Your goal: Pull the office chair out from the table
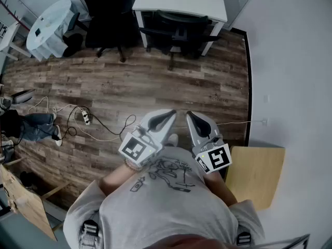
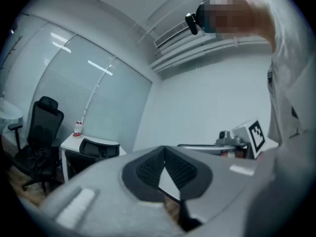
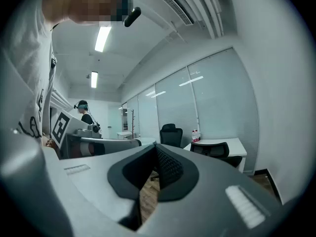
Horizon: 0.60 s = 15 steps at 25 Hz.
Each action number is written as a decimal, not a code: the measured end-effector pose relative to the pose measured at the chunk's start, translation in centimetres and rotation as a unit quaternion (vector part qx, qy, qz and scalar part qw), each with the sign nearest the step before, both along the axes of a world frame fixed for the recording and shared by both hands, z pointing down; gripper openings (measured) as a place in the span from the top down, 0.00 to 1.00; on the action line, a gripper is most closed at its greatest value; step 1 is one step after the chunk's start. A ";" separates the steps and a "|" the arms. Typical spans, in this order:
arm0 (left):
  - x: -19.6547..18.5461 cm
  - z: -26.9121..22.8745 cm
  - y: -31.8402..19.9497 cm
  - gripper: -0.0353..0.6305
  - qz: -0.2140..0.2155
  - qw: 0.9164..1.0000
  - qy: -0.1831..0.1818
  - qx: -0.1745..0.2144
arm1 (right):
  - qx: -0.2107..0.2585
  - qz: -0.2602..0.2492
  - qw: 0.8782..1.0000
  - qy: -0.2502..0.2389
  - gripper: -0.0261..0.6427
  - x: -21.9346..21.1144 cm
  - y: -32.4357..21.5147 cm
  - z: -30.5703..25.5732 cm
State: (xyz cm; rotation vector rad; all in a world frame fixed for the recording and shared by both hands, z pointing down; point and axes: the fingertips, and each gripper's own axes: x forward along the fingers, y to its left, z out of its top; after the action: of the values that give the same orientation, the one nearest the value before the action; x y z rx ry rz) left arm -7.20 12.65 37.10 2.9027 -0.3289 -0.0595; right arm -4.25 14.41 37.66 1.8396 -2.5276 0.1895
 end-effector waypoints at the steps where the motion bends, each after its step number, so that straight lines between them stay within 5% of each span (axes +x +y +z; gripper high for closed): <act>1: -0.1 0.0 0.1 0.94 0.000 1.000 0.000 0.001 | 0.000 0.000 1.000 0.000 0.95 -0.1 0.2 0.0; 15: 3.3 0.7 2.4 0.94 0.012 1.000 -0.015 0.006 | 0.010 -0.005 1.000 -0.003 0.95 2.8 1.9 -0.2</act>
State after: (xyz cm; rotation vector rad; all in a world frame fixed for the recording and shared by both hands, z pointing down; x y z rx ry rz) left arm -3.94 15.01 37.79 2.9219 -0.2984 -0.0141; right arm -1.47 16.29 37.47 1.8352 -2.5509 0.1702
